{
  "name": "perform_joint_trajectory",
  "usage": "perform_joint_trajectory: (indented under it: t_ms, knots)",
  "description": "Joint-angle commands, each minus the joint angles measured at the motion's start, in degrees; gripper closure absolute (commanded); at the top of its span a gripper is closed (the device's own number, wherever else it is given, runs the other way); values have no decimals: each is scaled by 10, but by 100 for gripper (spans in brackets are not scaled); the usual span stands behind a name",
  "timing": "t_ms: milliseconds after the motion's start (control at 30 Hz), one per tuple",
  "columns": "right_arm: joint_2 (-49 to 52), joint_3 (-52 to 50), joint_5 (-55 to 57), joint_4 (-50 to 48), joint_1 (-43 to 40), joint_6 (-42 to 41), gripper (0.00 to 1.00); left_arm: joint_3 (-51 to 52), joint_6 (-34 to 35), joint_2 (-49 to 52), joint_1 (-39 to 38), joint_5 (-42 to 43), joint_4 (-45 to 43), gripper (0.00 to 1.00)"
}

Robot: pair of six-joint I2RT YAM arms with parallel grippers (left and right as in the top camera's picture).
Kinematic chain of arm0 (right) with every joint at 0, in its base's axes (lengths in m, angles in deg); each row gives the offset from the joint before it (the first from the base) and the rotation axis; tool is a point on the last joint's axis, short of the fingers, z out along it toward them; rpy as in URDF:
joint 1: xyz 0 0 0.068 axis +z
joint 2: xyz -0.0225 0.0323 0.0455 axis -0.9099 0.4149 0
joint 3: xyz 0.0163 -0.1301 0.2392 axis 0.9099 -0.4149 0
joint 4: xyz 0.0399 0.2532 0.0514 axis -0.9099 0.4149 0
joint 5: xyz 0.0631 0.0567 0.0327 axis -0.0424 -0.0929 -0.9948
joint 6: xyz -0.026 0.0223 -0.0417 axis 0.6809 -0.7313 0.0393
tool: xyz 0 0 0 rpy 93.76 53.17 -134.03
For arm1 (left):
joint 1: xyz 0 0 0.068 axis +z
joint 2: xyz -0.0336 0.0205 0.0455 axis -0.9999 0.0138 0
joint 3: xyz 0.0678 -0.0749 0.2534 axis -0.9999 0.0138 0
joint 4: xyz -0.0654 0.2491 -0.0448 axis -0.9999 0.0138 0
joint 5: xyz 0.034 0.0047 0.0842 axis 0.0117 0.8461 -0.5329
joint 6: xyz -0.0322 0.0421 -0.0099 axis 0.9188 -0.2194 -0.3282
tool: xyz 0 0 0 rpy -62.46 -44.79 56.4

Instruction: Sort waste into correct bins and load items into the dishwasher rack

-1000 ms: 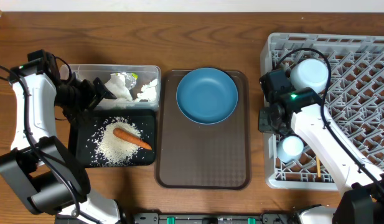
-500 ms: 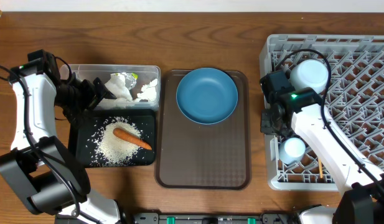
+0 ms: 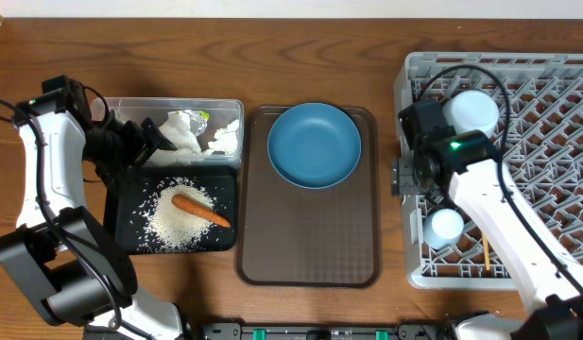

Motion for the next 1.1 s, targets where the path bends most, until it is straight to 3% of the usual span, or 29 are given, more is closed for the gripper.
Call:
perform_joint_trajectory:
  t_ms: [0,1067]
  knots:
    - [-19,14,10,-3,1,19,1,-10,-3,-9,1,-5,4,2]
    - [-29,13,9,-9,1,19,1,-10,-3,-9,1,-5,4,2]
